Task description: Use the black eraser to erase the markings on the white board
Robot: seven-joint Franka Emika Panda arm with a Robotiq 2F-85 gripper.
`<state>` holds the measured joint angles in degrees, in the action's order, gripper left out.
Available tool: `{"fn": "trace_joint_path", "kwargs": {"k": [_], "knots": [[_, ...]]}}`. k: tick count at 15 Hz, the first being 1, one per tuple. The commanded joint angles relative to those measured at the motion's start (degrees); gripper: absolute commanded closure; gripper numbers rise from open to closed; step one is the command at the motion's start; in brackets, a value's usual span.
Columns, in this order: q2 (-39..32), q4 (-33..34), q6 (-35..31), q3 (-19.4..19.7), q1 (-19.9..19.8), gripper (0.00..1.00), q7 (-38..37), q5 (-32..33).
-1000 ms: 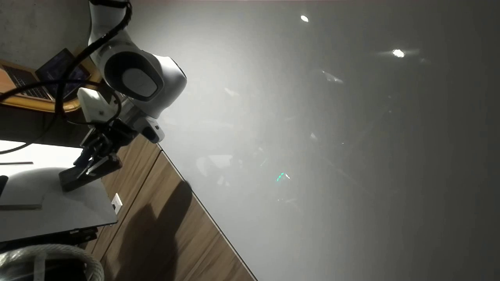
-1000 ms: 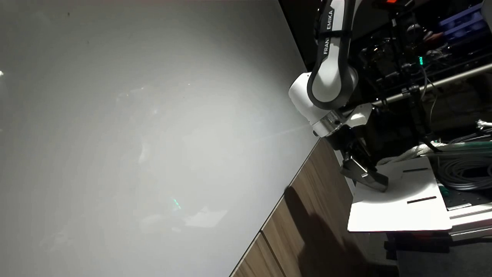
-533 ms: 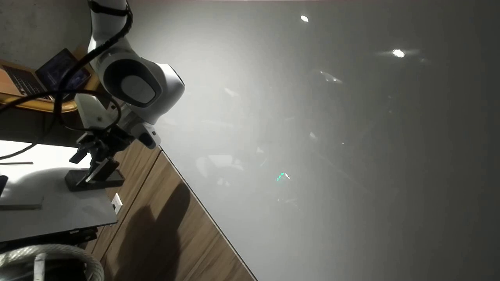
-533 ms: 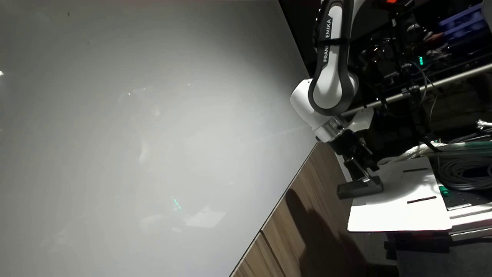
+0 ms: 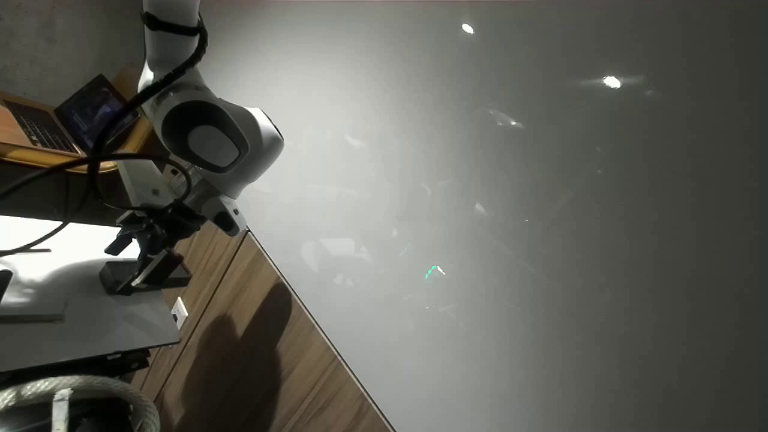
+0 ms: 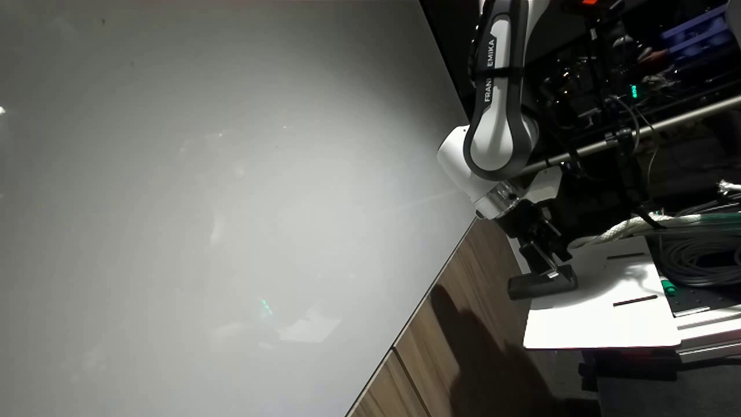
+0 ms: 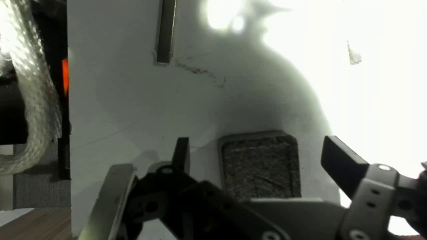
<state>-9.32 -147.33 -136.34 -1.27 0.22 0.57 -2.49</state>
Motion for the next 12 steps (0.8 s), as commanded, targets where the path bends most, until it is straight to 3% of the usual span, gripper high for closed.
{"fn": "trace_joint_path", "kwargs": {"k": [1,12], "knots": [[-1.34,1.01,-0.27,-0.63,0.06,0.0,2.11,-1.66],[-3.16,1.07,-0.21,-2.87,1.29,0.0,1.58,-1.78]]}}
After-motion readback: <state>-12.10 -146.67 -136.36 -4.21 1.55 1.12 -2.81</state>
